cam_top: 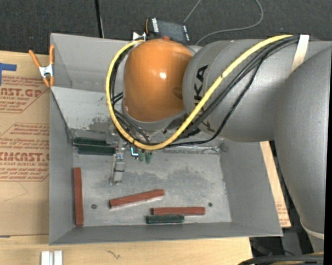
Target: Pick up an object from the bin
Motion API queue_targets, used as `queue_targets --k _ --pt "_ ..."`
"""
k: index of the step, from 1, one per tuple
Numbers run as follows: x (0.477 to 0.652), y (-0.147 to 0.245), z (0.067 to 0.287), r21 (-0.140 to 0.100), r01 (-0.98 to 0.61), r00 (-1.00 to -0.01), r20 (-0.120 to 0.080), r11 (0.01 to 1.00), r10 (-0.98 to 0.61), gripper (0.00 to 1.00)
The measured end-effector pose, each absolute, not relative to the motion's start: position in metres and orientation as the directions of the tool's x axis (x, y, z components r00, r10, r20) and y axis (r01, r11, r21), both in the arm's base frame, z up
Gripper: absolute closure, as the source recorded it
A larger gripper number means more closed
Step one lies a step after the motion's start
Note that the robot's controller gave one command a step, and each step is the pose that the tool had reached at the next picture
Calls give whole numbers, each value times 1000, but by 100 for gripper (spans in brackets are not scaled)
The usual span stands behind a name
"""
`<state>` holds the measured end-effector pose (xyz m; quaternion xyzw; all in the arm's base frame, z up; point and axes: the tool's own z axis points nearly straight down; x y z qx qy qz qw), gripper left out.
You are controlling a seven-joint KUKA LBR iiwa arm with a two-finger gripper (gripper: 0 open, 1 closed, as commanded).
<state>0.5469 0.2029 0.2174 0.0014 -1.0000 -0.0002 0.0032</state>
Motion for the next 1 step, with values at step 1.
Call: queue_targets --k 1 --pt "497 142 92 -3 47 -999 10 999 47 0"
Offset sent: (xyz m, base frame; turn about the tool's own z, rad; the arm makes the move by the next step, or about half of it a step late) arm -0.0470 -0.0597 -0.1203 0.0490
